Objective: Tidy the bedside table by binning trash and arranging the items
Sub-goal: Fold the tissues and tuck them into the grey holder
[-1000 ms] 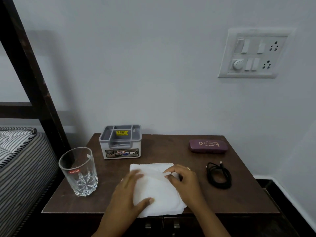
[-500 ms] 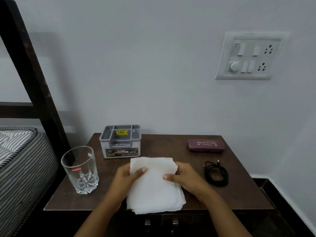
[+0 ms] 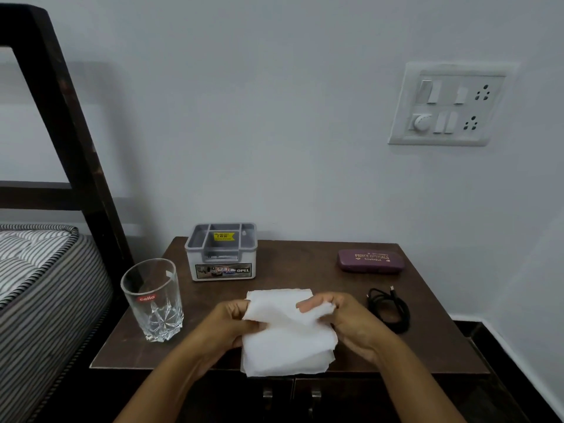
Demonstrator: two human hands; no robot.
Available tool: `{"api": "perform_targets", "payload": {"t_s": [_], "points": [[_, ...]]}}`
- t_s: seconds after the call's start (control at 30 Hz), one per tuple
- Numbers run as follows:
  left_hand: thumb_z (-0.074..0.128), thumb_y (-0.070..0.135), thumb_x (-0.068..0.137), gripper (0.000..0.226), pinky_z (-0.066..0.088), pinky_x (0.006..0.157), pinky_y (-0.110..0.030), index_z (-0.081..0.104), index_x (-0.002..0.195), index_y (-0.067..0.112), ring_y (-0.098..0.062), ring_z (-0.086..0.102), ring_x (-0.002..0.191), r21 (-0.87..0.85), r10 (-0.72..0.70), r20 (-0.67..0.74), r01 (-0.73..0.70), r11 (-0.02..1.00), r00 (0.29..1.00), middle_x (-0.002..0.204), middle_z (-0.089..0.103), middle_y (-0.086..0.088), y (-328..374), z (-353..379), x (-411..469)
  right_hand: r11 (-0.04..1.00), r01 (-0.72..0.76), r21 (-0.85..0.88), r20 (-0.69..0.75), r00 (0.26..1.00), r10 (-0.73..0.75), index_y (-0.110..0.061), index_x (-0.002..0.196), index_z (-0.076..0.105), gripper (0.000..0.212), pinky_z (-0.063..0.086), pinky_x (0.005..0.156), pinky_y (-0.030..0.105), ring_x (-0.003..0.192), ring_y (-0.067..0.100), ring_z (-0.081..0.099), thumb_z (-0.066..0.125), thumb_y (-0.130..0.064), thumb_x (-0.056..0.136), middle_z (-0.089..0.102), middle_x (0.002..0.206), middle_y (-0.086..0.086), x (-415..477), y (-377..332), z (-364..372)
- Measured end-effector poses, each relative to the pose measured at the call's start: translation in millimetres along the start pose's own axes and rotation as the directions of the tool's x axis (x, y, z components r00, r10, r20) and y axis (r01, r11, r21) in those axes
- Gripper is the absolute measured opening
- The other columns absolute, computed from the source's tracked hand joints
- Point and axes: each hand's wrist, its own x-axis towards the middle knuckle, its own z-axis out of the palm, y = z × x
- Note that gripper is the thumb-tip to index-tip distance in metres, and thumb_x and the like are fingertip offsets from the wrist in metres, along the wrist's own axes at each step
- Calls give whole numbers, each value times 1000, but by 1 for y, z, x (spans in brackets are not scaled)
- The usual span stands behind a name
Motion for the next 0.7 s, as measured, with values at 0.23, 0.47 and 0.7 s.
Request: {"api": "perform_targets", "payload": {"t_s": [0.23,0.47,0.7], "points": [[50,-23,78,40,57,70,-29,72,75,11,-15,68,98,-62,156,107,-150,987,982,110,71,-1,19,3,-46,940,259,-223,28,965,-259,-5,63,68,46,53,79,22,101,10,66,36,23,79,71,109,-1,-30,-17,8],[53,-13,81,37,54,50,-24,62,112,3,-16,68,68,-225,78,88,-56,973,993,107,70,-15,19,11,-68,853,420,-309,47,903,-428,-20,52,69,49,53,83,27,101,7,63,53,17,80,63,113,-1,-47,-29,21],[41,13,80,43,58,55,-28,65,115,3,-25,67,81,-412,29,114,21,911,993,113,68,-18,30,23,-87,757,458,-466,4,857,-516,-21,55,72,51,52,84,26,104,5,60,49,20,74,62,109,-18,-53,-30,28]]}}
